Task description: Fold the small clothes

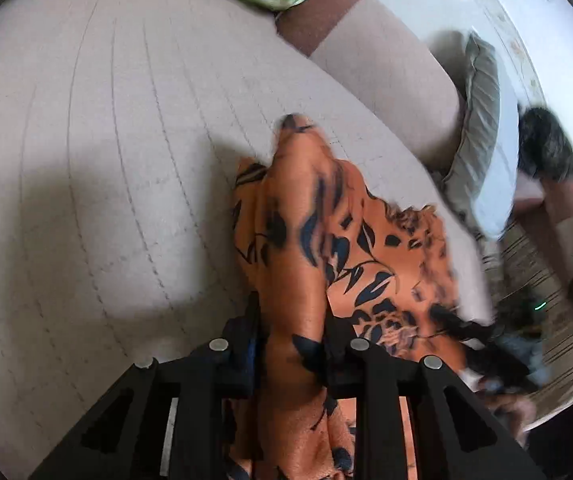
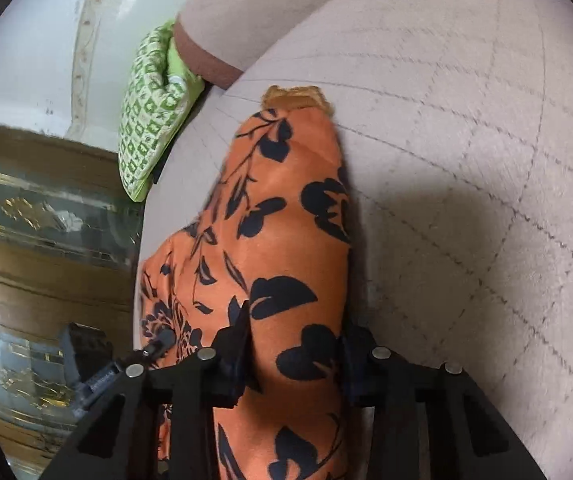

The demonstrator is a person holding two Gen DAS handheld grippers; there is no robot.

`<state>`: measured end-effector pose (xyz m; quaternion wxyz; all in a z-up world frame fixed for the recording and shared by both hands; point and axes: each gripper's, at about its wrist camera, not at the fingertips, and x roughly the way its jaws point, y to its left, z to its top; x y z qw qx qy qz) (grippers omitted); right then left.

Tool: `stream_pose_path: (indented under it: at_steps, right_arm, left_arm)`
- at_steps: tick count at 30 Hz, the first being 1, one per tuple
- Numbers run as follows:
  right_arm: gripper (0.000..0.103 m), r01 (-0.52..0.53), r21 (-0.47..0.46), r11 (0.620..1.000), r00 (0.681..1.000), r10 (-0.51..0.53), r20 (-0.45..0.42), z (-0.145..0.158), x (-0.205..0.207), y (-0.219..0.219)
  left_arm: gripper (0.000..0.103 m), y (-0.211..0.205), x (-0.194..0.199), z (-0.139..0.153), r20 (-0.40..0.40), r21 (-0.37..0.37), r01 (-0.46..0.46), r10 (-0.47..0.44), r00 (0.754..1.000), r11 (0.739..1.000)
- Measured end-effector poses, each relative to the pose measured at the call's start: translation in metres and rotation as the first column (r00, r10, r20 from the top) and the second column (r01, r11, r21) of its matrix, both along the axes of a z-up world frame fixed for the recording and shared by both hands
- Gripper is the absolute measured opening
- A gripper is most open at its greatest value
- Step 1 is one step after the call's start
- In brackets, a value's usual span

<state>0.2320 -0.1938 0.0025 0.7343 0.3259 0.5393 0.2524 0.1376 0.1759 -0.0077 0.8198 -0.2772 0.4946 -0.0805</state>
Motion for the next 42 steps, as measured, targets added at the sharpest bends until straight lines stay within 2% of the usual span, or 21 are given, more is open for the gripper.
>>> stream_pose_path:
  at_steps: [1, 2, 4, 6, 9, 11, 12, 13, 14, 15, 16, 19, 21, 23, 26, 28, 32, 36, 37, 40, 42]
  right_arm:
    - [0.040, 0.000, 0.001, 1.000, 1.000, 0.000, -0.007, -0.003, 0.000, -0.001]
    - [0.054, 0.011, -0.002, 1.000, 0.999, -0.011, -0.034, -0.007, -0.001, -0.005]
    - [0.061, 0.040, 0.050, 0.998, 0.997, -0.037, -0.071, -0.009, -0.004, -0.014]
    - [0.073, 0.028, 0.048, 0.998, 0.999, -0.027, -0.025, 0.006, -0.015, -0.017]
    - [0.075, -0.007, 0.018, 1.000, 1.000, 0.007, 0.006, 0.016, -0.027, -0.018]
    - [0.075, -0.064, 0.008, 0.998, 0.997, 0.065, -0.051, 0.004, -0.026, -0.006]
    - [0.071, -0.088, -0.003, 0.996, 0.994, 0.088, -0.063, -0.001, -0.027, 0.002]
    - [0.063, -0.112, -0.048, 0.992, 0.993, 0.111, -0.035, 0.002, -0.028, 0.009]
    - [0.053, -0.123, -0.075, 0.990, 0.992, 0.121, -0.025, 0.005, -0.027, 0.015]
    - [0.043, -0.121, -0.083, 0.989, 0.993, 0.121, -0.015, 0.011, -0.028, 0.016]
    - [0.042, -0.127, -0.097, 0.987, 0.992, 0.128, 0.003, 0.018, -0.029, 0.018]
    - [0.041, -0.150, -0.141, 0.979, 0.988, 0.154, 0.012, 0.028, -0.031, 0.020]
    - [0.044, -0.151, -0.140, 0.979, 0.989, 0.150, -0.017, 0.019, -0.032, 0.017]
    - [0.057, -0.112, -0.114, 0.987, 0.993, 0.108, -0.043, 0.012, -0.032, 0.013]
    - [0.069, -0.112, -0.138, 0.984, 0.994, 0.111, -0.021, 0.021, -0.035, 0.017]
    - [0.069, -0.113, -0.172, 0.979, 0.993, 0.117, 0.016, 0.029, -0.040, 0.019]
    - [0.071, -0.119, -0.133, 0.984, 0.993, 0.116, -0.032, 0.018, -0.035, 0.021]
    - [0.049, -0.125, -0.201, 0.972, 0.991, 0.130, 0.012, 0.021, -0.043, 0.026]
    - [0.048, -0.123, -0.212, 0.969, 0.991, 0.130, 0.020, 0.023, -0.044, 0.027]
    - [0.051, -0.128, -0.260, 0.957, 0.990, 0.139, 0.024, 0.025, -0.045, 0.031]
    - [0.062, -0.104, -0.301, 0.948, 0.992, 0.122, 0.040, 0.035, -0.048, 0.029]
  left_arm:
    - [0.032, -0.003, -0.003, 0.001, 0.004, 0.017, -0.001, 0.001, 1.000, 1.000]
    - [0.038, -0.002, -0.003, 0.002, 0.004, 0.026, -0.003, 0.003, 1.000, 1.000]
    - [0.068, 0.003, -0.007, -0.001, -0.025, 0.020, -0.023, 0.023, 0.999, 1.000]
    - [0.071, 0.011, -0.015, 0.002, -0.021, -0.019, -0.064, 0.064, 0.998, 0.998]
    - [0.081, 0.025, -0.025, 0.005, 0.005, -0.037, -0.102, 0.102, 0.995, 0.994]
    - [0.081, 0.020, -0.025, -0.001, -0.026, -0.018, -0.071, 0.071, 0.997, 0.997]
    - [0.076, 0.012, -0.026, 0.000, -0.016, 0.037, -0.048, 0.048, 0.999, 0.998]
    - [0.048, 0.005, -0.026, 0.002, -0.008, 0.101, -0.019, 0.020, 1.000, 0.995]
    - [0.029, -0.002, -0.025, 0.001, -0.006, 0.098, 0.035, -0.035, 0.999, 0.995]
    - [0.027, -0.004, -0.027, 0.005, -0.005, 0.103, 0.014, -0.013, 1.000, 0.995]
    - [0.025, -0.006, -0.028, 0.007, 0.002, 0.137, 0.013, -0.013, 1.000, 0.991]
    - [0.026, -0.024, -0.034, 0.014, 0.018, 0.279, 0.037, -0.044, 0.999, 0.960]
    - [0.027, -0.021, -0.037, 0.014, 0.011, 0.273, 0.017, -0.021, 1.000, 0.962]
    - [0.033, -0.025, -0.037, 0.015, 0.008, 0.260, -0.005, 0.003, 1.000, 0.966]
    - [0.049, -0.027, -0.037, 0.015, 0.022, 0.300, -0.024, 0.018, 1.000, 0.954]
    - [0.052, -0.026, -0.042, 0.015, 0.028, 0.326, -0.027, 0.019, 0.999, 0.945]
    - [0.052, -0.029, -0.041, 0.013, 0.030, 0.329, -0.022, 0.013, 0.999, 0.944]
    - [0.054, -0.039, -0.031, 0.011, 0.031, 0.328, -0.022, 0.013, 0.999, 0.944]
    - [0.055, -0.040, -0.031, 0.011, 0.031, 0.330, -0.022, 0.013, 0.999, 0.944]
    - [0.055, -0.045, -0.026, 0.012, 0.035, 0.331, -0.023, 0.012, 0.999, 0.943]
    - [0.054, -0.043, -0.037, 0.025, 0.062, 0.336, -0.035, 0.015, 0.998, 0.941]
